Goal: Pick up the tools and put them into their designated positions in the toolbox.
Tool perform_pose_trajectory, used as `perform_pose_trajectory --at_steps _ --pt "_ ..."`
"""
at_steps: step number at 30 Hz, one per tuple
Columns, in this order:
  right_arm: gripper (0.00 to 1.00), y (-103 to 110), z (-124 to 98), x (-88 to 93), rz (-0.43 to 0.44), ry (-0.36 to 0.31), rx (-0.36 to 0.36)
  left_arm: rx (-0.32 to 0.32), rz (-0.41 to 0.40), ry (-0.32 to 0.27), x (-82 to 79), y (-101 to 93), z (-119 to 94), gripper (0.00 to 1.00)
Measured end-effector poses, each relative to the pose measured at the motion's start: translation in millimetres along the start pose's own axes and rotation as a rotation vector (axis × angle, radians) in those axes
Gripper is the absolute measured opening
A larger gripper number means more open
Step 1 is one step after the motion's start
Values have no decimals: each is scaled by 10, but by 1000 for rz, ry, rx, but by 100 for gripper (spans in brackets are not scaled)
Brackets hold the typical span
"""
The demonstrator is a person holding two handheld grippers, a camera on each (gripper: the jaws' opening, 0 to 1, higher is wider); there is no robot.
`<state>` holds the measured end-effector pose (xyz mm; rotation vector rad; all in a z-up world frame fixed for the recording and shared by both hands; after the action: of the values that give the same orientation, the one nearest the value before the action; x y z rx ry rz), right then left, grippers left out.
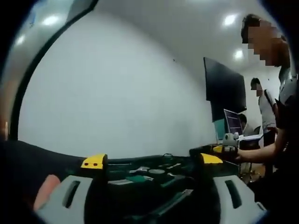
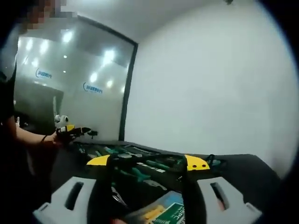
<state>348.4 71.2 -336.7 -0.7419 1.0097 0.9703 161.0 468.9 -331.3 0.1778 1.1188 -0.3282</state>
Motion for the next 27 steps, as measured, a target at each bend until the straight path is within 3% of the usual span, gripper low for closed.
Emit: perform_pose_trajectory --at_steps 12,20,27 --pt "54 110 19 31 9 18 -20 -34 -7 29 52 75 -6 67" --pt "52 110 9 45 12 22 -32 -59 -49 10 11 130 -35 57" --pt "52 87 1 52 14 25 -40 -62 -72 3 6 126 -39 58"
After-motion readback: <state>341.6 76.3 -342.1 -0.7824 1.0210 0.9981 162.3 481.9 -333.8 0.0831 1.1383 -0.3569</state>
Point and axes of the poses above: the point that each gripper's makers call its tool centre point, and the gripper's own axes: z roughly forward along the fingers, y roughly to its left, x roughly out of its underside, the point moved 4 cm from there along -z, roughly backward along the fingers, and after that the axes turned 8 degrees about -y, right-handed, at the moved point
